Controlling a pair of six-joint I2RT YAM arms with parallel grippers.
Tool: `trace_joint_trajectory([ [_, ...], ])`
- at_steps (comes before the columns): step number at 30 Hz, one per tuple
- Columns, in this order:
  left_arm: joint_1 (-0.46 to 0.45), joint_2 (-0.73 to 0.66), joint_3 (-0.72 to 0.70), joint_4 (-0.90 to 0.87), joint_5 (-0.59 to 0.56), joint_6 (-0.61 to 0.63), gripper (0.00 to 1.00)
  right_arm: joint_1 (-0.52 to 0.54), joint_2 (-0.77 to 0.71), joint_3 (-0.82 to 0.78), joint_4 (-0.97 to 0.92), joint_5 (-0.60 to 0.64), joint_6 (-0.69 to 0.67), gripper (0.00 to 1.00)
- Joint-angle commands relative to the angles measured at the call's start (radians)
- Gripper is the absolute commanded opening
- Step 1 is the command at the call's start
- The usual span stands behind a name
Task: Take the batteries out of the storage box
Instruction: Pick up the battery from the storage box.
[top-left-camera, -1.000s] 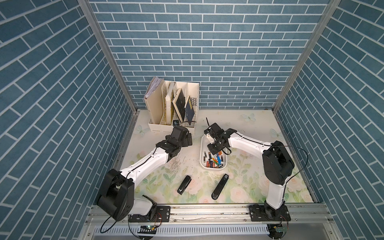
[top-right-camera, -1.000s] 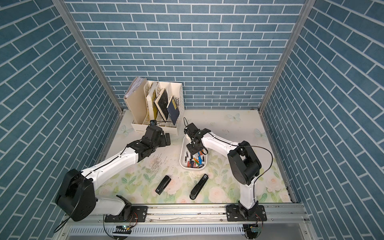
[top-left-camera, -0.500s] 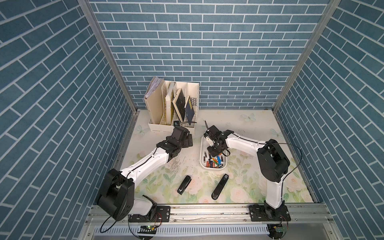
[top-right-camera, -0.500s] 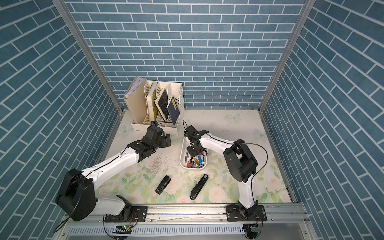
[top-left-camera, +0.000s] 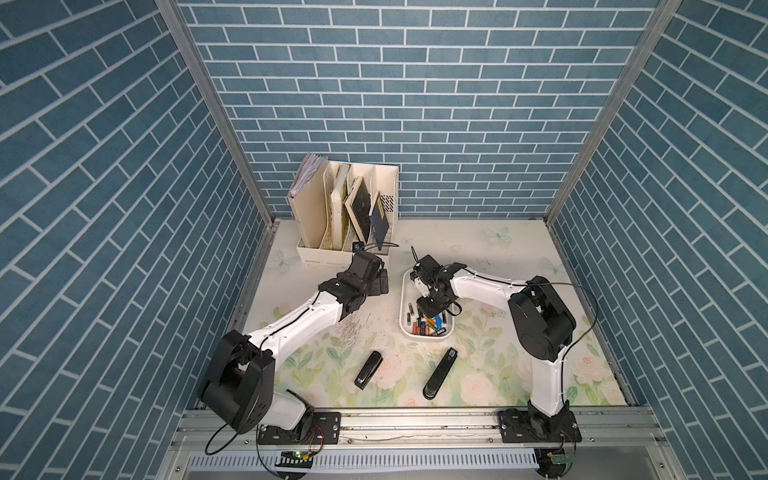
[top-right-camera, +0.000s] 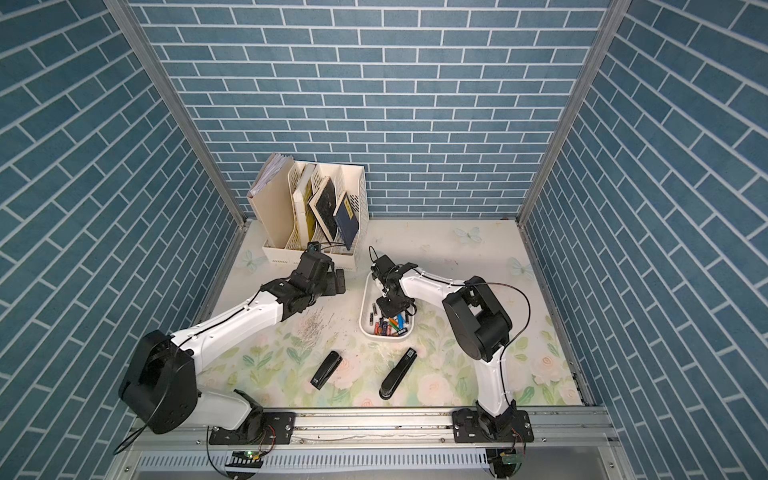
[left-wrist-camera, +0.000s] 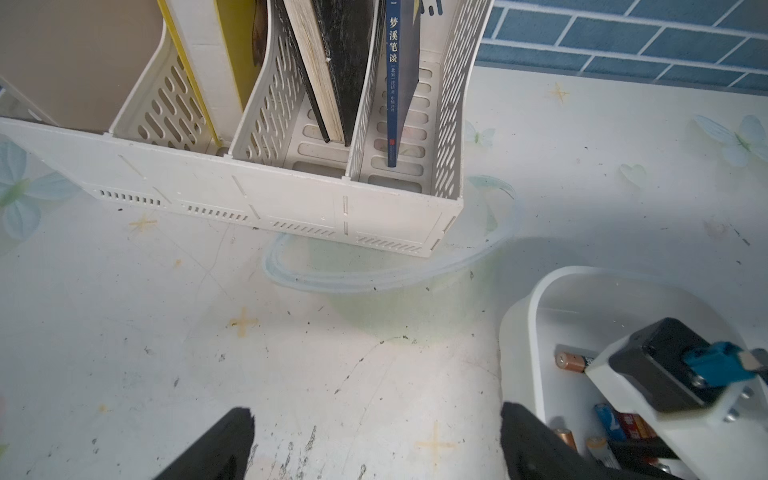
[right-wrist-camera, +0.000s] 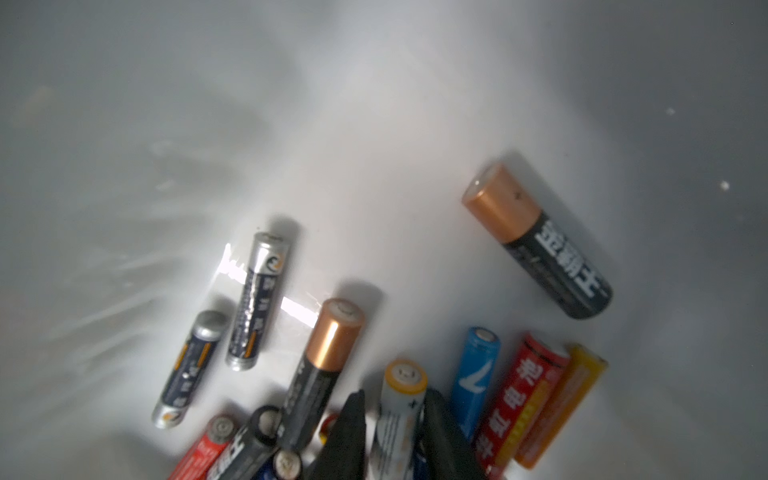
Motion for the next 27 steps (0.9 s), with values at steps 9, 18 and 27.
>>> trace_joint_trajectory([
  [9,-0.017,0.035,0.047,-0.047,-0.001,0.002,0.95,-0.011,0.017,-0.012,0.012,-0.044,-0.001,0.19],
  [18,-0.034,0.067,0.087,-0.066,0.004,0.006,0.95,-0.044,-0.035,0.039,-0.002,-0.09,0.024,0.16],
  [27,-0.049,0.104,0.135,-0.081,0.016,0.007,0.94,-0.116,-0.092,0.124,-0.042,-0.125,0.037,0.16],
])
